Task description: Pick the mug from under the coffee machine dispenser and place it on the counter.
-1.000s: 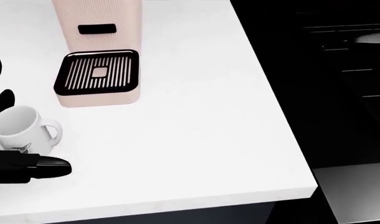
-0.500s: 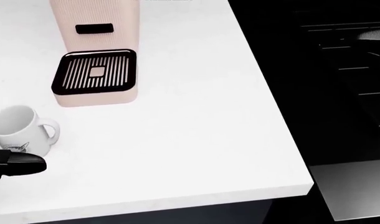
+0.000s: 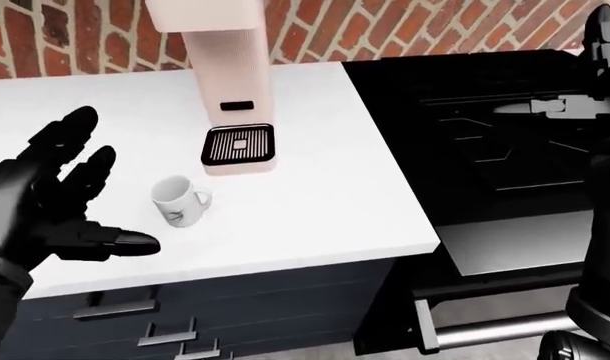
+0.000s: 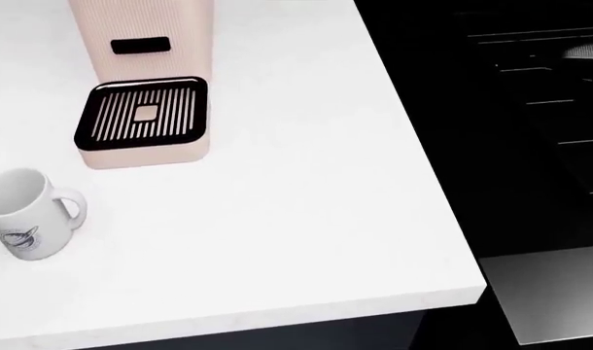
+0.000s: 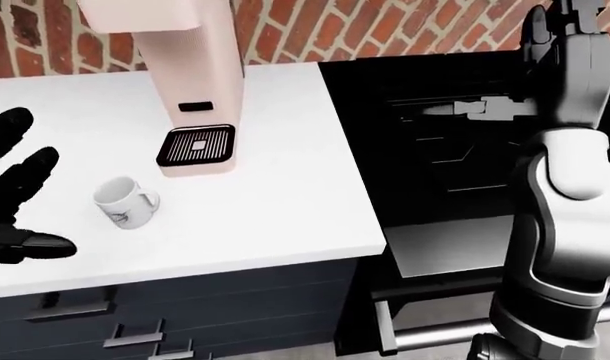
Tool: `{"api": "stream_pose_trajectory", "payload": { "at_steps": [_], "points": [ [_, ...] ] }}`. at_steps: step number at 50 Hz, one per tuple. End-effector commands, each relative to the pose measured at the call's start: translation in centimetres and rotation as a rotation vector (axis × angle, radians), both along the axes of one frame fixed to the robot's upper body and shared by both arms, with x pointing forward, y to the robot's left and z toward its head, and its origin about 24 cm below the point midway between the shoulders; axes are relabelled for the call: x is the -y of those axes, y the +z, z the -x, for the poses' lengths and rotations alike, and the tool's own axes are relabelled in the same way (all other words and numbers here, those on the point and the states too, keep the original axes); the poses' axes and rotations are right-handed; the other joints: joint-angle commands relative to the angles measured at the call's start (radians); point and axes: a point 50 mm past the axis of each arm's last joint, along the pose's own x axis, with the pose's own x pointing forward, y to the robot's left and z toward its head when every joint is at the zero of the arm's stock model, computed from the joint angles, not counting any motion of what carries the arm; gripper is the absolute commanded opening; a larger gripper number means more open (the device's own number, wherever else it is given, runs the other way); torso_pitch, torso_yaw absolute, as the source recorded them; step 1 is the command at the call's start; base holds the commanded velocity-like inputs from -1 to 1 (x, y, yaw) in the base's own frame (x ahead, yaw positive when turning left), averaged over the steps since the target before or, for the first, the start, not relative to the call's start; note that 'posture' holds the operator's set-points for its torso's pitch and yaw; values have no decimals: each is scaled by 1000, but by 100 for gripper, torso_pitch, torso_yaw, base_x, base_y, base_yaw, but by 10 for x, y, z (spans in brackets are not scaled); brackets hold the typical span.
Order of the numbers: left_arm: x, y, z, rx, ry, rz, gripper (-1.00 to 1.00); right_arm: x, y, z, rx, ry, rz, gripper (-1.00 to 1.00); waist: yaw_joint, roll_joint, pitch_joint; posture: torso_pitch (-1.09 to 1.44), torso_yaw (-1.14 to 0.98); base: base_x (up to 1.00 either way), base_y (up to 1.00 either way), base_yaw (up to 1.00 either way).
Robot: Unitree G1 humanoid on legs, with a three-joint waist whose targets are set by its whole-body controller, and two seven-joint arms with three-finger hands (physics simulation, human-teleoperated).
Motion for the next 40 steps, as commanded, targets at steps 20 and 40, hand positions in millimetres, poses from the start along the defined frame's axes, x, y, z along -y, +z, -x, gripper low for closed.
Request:
{"api": "stream_pose_trajectory", "payload": {
  "at_steps": [20, 40],
  "points": [
    [-52, 111, 46, 257, 100, -111, 100, -1, 21, 7, 87, -6, 28, 100, -12, 22, 0, 0, 0, 0, 0, 0],
    [-85, 177, 82, 530, 292, -132, 100, 1, 22, 8, 90, -8, 31, 100, -23, 41, 8, 0, 0, 0, 0, 0]
  ]
}}
